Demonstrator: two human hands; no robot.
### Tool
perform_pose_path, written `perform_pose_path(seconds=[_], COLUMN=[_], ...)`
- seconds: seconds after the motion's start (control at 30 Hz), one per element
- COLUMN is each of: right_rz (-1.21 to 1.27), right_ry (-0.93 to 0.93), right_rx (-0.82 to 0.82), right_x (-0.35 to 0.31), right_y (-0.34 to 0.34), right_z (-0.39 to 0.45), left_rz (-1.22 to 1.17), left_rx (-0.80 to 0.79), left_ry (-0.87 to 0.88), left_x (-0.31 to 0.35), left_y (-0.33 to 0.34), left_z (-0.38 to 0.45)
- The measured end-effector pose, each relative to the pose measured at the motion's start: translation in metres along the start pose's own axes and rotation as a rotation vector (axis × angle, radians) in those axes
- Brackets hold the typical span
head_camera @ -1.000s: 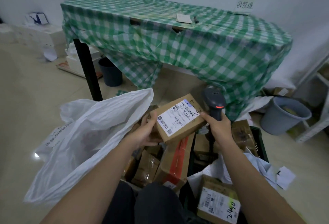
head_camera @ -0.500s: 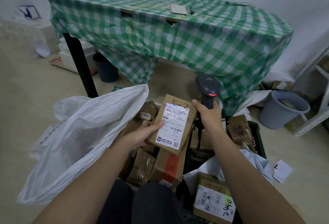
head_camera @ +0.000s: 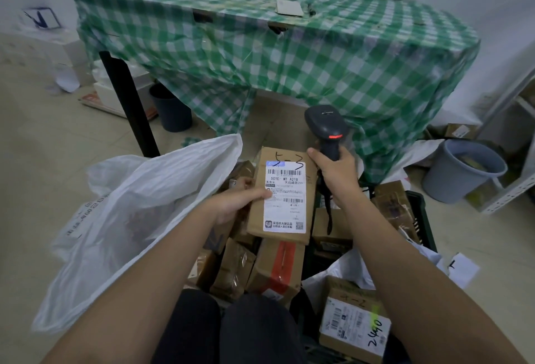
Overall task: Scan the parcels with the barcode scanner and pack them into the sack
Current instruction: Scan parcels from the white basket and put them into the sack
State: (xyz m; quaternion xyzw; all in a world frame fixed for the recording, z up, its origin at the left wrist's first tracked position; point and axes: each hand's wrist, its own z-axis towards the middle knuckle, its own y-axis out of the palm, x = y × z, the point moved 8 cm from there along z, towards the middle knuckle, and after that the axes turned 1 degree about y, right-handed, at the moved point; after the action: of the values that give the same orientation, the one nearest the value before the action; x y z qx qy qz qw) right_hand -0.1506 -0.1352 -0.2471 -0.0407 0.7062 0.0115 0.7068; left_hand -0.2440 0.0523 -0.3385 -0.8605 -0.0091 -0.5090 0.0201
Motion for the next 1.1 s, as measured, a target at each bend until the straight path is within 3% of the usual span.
perform_pose_path(seconds=[0.23, 0.4, 0.6, 0.8, 1.1], right_rz=[-0.248, -0.264, -0.293, -0.428, -0.361], right_ry=[-0.06, -0.006, -0.011, -0.024, 0.004], right_rx=[0.002, -0.161, -0.312, -0.321, -0.37], right_x=[0.006, 0.02, 0.018, 0.014, 0.009], right_y=[-0.002, 0.013, 0.032, 0.033, 0.045], right_z=[-0.011, -0.031, -0.056, -0.068, -0.079], left_rz=[-0.107, -0.193, -0.159, -0.121, -0.143], left_rx=[0.252, 0.393, 0.395, 0.414, 0.433], left_ry=[0.116, 0.156, 0.202, 0.217, 0.255], left_x=[0.006, 0.006, 0.013, 0.016, 0.012], left_y=[-0.04, -0.064, -0.067, -0.071, -0.081], left_z=[-0.003, -0.01, -0.019, -0.027, -0.039])
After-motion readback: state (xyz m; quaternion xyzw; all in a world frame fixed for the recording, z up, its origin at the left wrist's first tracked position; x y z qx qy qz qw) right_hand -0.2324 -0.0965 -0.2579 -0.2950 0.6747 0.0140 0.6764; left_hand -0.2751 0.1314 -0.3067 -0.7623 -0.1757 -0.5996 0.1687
